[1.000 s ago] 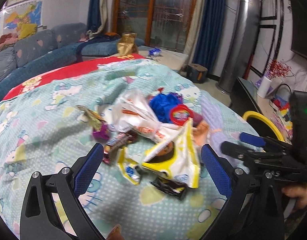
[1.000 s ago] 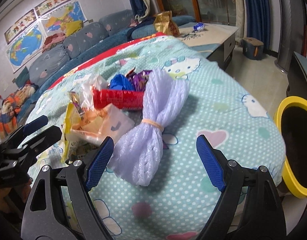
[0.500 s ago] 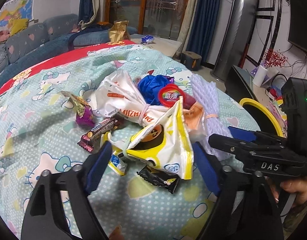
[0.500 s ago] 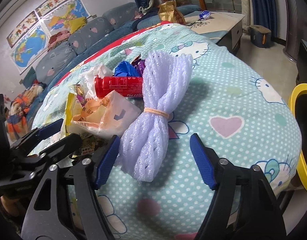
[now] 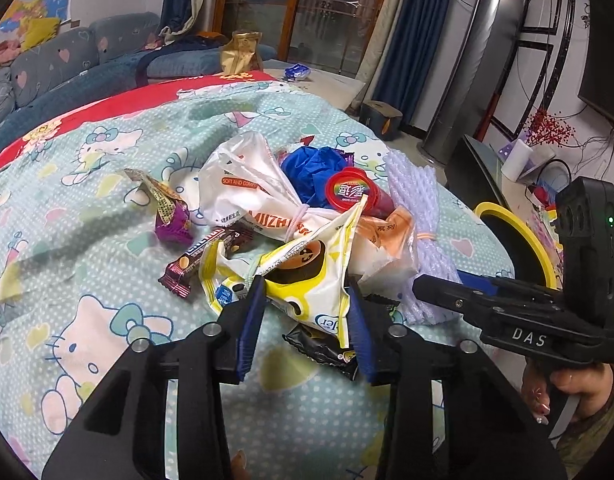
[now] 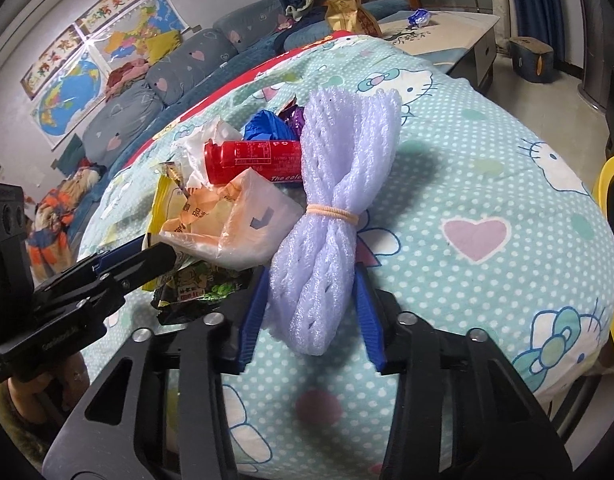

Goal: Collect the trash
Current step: 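Grasp the lavender mesh bundle with the right tool while the left tool grasps the yellow snack wrapper, then drop the lavender bundle into the bin with the right tool while the left tool drops the wrapper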

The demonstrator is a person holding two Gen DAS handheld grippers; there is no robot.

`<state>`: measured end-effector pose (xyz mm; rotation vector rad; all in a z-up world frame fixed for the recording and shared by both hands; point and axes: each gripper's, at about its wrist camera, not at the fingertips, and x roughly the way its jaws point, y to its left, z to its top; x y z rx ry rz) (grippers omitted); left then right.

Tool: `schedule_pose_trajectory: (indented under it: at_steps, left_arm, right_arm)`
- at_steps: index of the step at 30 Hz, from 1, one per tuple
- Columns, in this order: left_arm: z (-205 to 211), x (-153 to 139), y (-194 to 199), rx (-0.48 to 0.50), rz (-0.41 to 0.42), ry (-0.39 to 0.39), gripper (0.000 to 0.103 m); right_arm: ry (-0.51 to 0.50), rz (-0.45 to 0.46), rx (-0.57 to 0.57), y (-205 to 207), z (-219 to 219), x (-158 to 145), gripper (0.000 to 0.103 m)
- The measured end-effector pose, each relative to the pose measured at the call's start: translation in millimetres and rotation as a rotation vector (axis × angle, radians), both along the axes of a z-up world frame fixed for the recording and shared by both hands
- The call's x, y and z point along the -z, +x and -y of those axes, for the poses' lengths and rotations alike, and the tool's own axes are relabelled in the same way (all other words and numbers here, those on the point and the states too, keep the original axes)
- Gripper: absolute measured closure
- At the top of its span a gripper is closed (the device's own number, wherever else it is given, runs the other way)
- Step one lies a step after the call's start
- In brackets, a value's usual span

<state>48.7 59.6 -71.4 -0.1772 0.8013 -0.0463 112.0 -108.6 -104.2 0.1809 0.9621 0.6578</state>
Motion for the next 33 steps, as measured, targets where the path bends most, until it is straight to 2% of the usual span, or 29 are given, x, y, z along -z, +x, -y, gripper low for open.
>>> schedule_pose_trajectory:
  at_steps: [9,19,33]
  left_arm:
    - [-3.4,-7.8,-3.9,-0.010,0.011,-0.027,0.076]
    - [-8.3,-35.1,-12.1,-0.016,0.087,-0.050,0.076]
    - [18.5,-68.2,1.4,0.051,0.174,-0.039,0.076]
  right_arm:
    - [-0.005,0.042,0.004,-5.2,4.5,-8.4,0.079]
    - [0.006,0.116,0.014,-6.9,19.8,-30.1,0.080]
    - [0.003,0.188,0.076,-2.6,50.6,-53.1,0.080]
